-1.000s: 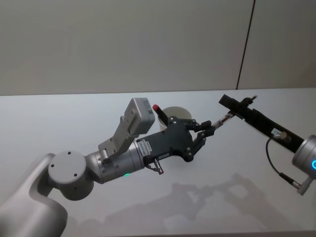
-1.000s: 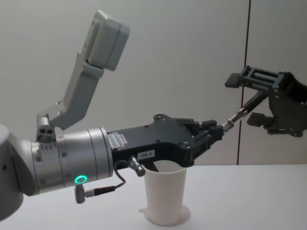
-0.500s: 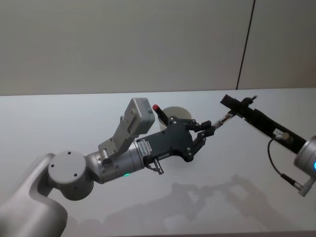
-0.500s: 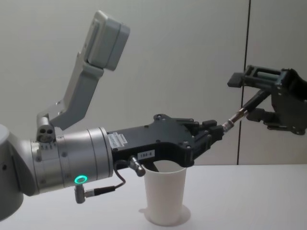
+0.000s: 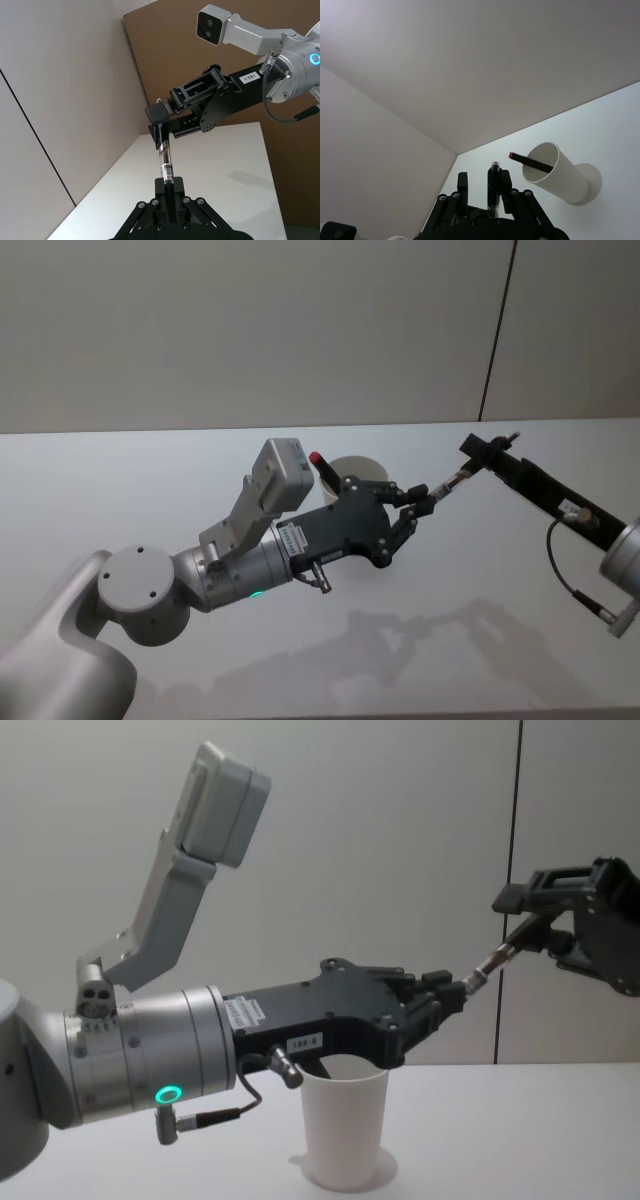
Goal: Place the pen into the pen holder.
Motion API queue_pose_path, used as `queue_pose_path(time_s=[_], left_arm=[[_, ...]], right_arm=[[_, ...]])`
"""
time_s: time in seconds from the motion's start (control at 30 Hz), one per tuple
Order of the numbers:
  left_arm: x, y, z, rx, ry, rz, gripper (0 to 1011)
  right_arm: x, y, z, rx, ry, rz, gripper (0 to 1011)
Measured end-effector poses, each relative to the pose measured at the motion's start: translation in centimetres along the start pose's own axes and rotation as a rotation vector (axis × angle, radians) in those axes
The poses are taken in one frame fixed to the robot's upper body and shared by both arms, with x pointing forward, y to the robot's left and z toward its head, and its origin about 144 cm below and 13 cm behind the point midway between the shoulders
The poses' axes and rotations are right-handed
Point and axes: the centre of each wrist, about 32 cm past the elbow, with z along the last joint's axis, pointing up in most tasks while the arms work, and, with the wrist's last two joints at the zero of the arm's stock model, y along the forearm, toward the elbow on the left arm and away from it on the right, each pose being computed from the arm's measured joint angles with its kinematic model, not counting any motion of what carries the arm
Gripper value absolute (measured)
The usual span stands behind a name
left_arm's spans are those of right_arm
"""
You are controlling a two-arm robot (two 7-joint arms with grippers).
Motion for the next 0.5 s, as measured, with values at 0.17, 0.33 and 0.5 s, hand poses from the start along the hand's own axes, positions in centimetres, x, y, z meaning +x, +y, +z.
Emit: queue_pose_path(time_s=[0.17, 0.33, 0.5], left_arm=[[0.0, 0.0, 0.0, 0.0, 0.0, 0.0, 107], [0.0, 0.0, 0.0, -0.001, 0.0, 0.0, 107], [0.0, -0.01, 0.01, -0.003, 0.001, 0.0, 107]], right_arm=[[0.01, -0.08, -0.02, 0.009, -0.004, 0.003, 280], [0.05, -0.16, -0.07, 0.017, -0.009, 0.002, 136], [0.04, -0.2, -0.11, 0.021, -0.015, 0.004, 134]])
